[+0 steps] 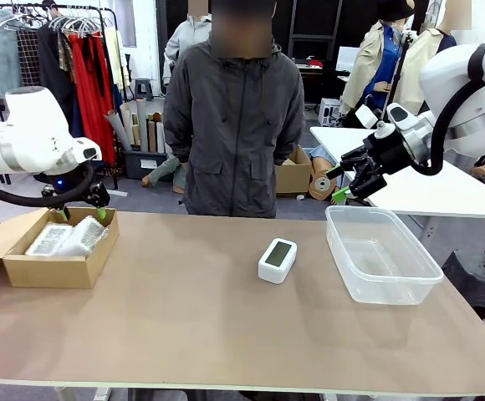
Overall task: Separate and place wrapped and unwrapped clocks.
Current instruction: If the picked Digital clock is wrapped, place it in the Package Box ; if not, place it in the Organizing box, then pick up the Digital clock indicated by the person.
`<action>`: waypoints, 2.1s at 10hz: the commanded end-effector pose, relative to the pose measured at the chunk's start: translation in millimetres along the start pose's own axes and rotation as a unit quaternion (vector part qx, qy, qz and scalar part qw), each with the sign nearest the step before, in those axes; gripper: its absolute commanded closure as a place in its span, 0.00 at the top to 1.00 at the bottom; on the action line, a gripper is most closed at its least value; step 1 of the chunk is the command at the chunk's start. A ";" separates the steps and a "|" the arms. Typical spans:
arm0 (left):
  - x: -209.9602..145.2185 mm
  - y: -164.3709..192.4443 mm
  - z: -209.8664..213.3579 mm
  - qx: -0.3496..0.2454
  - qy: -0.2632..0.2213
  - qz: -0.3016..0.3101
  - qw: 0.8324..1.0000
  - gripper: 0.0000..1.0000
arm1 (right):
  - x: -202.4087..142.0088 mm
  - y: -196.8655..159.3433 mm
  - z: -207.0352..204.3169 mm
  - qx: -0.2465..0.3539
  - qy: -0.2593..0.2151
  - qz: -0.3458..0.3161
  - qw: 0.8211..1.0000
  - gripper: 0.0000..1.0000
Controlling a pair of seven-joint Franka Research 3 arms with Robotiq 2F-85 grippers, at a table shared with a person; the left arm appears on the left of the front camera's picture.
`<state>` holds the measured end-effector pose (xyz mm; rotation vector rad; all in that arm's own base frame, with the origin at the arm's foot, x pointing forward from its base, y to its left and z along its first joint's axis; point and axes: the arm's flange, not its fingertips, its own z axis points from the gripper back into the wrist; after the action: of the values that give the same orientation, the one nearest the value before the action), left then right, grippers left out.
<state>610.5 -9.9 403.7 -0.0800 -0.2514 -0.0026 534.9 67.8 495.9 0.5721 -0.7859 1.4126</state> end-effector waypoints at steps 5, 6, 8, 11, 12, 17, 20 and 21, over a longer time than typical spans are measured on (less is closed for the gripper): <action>0.4 -3.7 5.7 0.006 -0.003 -0.004 1.000 1.00 | 0.7 0.4 1.4 -0.004 0.002 0.004 1.000 1.00; 0.4 -3.7 5.7 0.006 -0.003 -0.004 1.000 1.00 | 0.7 0.4 1.4 -0.004 0.002 0.004 1.000 1.00; 0.4 -3.7 5.7 0.006 -0.003 -0.004 1.000 1.00 | 0.7 0.4 1.4 -0.004 0.002 0.004 1.000 1.00; 0.4 -3.7 5.7 0.006 -0.003 -0.004 1.000 1.00 | 0.7 0.4 1.4 -0.004 0.002 0.004 1.000 1.00; 0.4 -3.7 5.7 0.006 -0.003 -0.004 1.000 1.00 | 0.7 0.4 1.4 -0.004 0.002 0.004 1.000 1.00; 0.4 -3.7 5.7 0.006 -0.003 -0.004 1.000 1.00 | 0.7 0.4 1.4 -0.004 0.002 0.004 1.000 1.00; 0.4 -3.7 5.7 0.006 -0.003 -0.004 1.000 1.00 | 0.7 0.4 1.4 -0.004 0.002 0.004 1.000 1.00; 0.4 -3.7 5.7 0.006 -0.003 -0.004 1.000 1.00 | 0.7 0.4 1.4 -0.004 0.002 0.004 1.000 1.00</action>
<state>609.1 -14.9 408.7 -0.0507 -0.2561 -0.0115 534.9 67.8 495.9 0.5721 -0.7859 1.4126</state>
